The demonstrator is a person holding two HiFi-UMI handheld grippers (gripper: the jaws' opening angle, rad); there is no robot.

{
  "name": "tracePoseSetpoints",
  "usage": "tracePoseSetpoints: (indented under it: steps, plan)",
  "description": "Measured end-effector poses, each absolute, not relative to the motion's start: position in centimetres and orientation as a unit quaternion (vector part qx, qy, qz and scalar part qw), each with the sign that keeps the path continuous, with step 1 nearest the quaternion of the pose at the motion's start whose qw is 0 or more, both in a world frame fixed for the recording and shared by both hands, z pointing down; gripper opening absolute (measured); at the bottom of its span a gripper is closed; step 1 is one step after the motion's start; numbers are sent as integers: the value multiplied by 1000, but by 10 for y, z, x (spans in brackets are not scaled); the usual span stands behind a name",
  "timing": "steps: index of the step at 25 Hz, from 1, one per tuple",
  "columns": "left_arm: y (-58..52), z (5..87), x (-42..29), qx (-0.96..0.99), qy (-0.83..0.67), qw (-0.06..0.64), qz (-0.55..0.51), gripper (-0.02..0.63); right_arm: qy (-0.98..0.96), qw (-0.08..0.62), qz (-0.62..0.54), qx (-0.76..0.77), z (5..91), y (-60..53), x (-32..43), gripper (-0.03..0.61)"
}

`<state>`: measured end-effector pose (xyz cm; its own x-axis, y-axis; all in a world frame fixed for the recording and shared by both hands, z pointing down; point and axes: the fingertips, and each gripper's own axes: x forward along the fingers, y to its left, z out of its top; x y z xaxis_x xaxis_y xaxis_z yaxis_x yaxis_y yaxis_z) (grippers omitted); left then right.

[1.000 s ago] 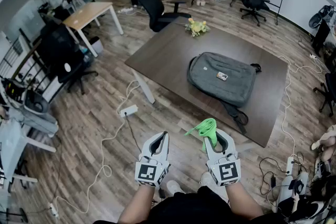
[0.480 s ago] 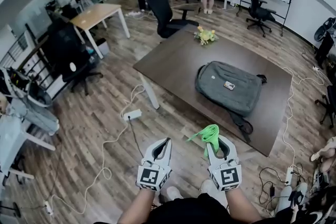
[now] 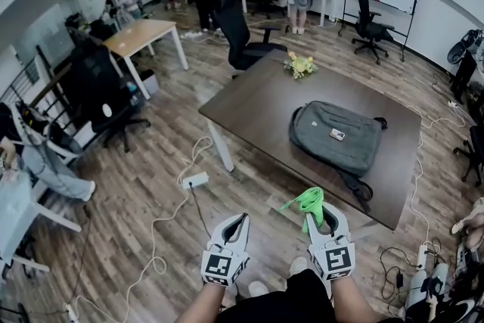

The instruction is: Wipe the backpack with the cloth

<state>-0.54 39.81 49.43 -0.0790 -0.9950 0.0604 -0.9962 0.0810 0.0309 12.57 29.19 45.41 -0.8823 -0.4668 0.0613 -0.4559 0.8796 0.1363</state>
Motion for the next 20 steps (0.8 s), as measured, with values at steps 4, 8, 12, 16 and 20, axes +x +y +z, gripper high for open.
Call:
tracePoseSetpoints:
  steps: [4, 8, 12, 16, 20]
  plan:
    - [383, 500, -14, 683, -730, 37, 8, 20, -968, 48, -57, 239, 458, 277, 122, 103]
    - [355, 499, -23, 689, -724, 40, 12, 20, -967, 34, -47, 247, 454, 241, 115, 103]
    - [319, 502, -42, 681, -730, 48, 17, 20, -965, 32, -52, 256, 447, 193, 108, 103]
    - [273, 500, -58, 681, -730, 56, 16, 20, -964, 32, -47, 261, 450, 149, 100, 103]
    - [228, 497, -66, 685, -726, 59, 23, 20, -965, 26, -40, 256, 454, 113, 90, 103]
